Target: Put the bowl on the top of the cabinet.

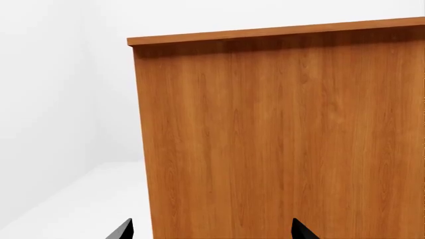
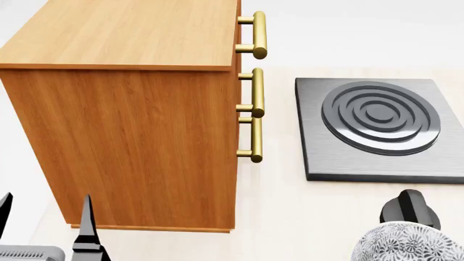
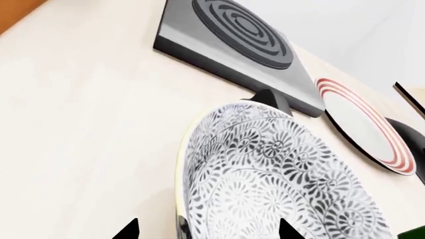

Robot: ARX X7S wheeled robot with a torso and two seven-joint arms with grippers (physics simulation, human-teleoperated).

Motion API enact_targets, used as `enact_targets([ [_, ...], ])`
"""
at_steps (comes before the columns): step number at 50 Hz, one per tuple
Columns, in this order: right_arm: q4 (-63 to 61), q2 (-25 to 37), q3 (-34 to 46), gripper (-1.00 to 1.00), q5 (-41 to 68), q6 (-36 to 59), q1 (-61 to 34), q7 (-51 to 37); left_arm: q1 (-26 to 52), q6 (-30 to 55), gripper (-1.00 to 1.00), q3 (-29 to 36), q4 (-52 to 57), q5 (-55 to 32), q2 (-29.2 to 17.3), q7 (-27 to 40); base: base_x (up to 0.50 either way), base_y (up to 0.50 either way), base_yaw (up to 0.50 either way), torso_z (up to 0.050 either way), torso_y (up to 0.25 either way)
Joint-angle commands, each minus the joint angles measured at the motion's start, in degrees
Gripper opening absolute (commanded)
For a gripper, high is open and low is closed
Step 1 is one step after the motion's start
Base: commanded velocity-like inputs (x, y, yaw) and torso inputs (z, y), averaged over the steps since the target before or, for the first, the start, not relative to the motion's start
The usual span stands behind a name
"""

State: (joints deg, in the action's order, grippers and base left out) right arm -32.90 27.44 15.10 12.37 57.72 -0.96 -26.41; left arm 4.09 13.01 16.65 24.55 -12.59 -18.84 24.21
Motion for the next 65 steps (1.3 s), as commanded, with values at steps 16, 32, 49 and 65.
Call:
enact_targets([
  [16, 0.6, 0.3, 0.5, -1.00, 0.0, -0.9, 0.1, 0.1, 0.1, -0.1, 1.00, 0.3, 0.0, -0.3, -0.4, 0.4, 0.00, 0.00, 0.00, 0.000, 0.000],
  [32, -3.2, 1.3, -0.3, -1.00, 0.2, -0.1, -0.2, -0.1, 0.2, -0.5, 1.00, 0.5, -0.7, -0.3, -0.4, 0.6, 0.00, 0.00, 0.00, 0.000, 0.000],
  [49, -23.5, -2.3, -11.0, -1.00, 9.8, 32.1, -26.3, 2.4, 0.0, -0.3, 1.00, 0.6, -0.1, -0.6, -0.8, 1.0, 0.00, 0.00, 0.00, 0.000, 0.000],
  [65, 3.0, 10.0, 2.3, -1.00, 91.4, 22.4, -68.0, -63.5, 0.2, -0.3, 1.00, 1.0, -0.2, -0.5, -0.9, 1.2, 0.00, 0.00, 0.00, 0.000, 0.000],
])
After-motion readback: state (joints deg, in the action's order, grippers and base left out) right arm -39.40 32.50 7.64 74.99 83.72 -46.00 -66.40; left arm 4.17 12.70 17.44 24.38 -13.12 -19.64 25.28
